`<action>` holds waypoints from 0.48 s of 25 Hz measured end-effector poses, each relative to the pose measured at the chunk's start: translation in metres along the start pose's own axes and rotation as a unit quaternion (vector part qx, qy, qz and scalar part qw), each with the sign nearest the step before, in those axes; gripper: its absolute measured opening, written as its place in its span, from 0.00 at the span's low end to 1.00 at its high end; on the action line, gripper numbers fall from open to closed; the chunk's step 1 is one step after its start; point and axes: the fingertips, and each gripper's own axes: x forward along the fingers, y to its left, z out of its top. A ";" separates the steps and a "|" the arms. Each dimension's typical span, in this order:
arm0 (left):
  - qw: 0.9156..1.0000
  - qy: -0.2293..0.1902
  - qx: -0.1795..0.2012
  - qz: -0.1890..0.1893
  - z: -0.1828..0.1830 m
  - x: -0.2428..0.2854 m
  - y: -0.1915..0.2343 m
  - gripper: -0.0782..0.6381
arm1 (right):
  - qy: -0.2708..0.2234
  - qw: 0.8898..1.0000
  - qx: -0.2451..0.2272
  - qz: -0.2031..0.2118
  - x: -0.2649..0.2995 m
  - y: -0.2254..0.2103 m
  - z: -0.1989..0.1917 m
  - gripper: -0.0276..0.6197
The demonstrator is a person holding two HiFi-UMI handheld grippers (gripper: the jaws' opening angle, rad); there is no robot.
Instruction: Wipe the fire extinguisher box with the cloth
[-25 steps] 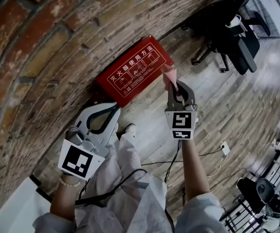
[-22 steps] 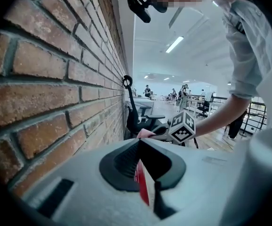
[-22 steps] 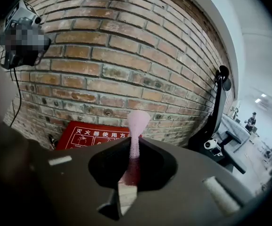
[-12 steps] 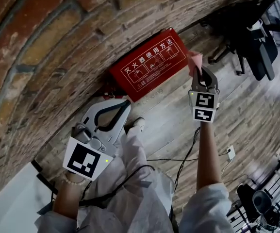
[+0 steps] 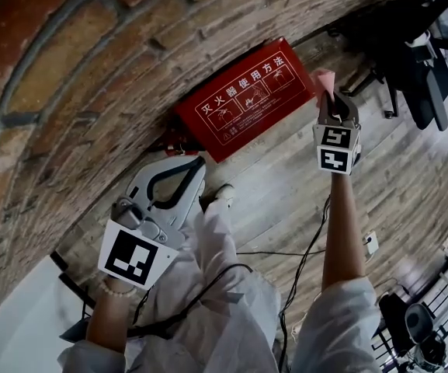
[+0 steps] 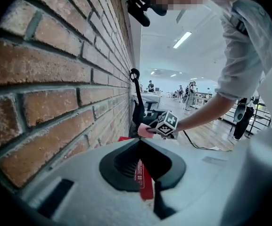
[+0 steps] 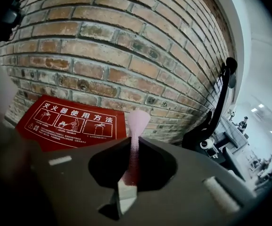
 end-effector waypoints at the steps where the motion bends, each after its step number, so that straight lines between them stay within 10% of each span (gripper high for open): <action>1: 1.000 0.002 0.001 0.001 -0.002 0.001 0.002 0.11 | 0.003 1.000 -0.002 -0.002 0.004 -0.001 -0.002 0.08; 12: 1.000 0.012 -0.007 0.011 -0.017 0.004 0.011 0.11 | 0.048 0.999 -0.013 -0.013 0.031 0.003 -0.032 0.08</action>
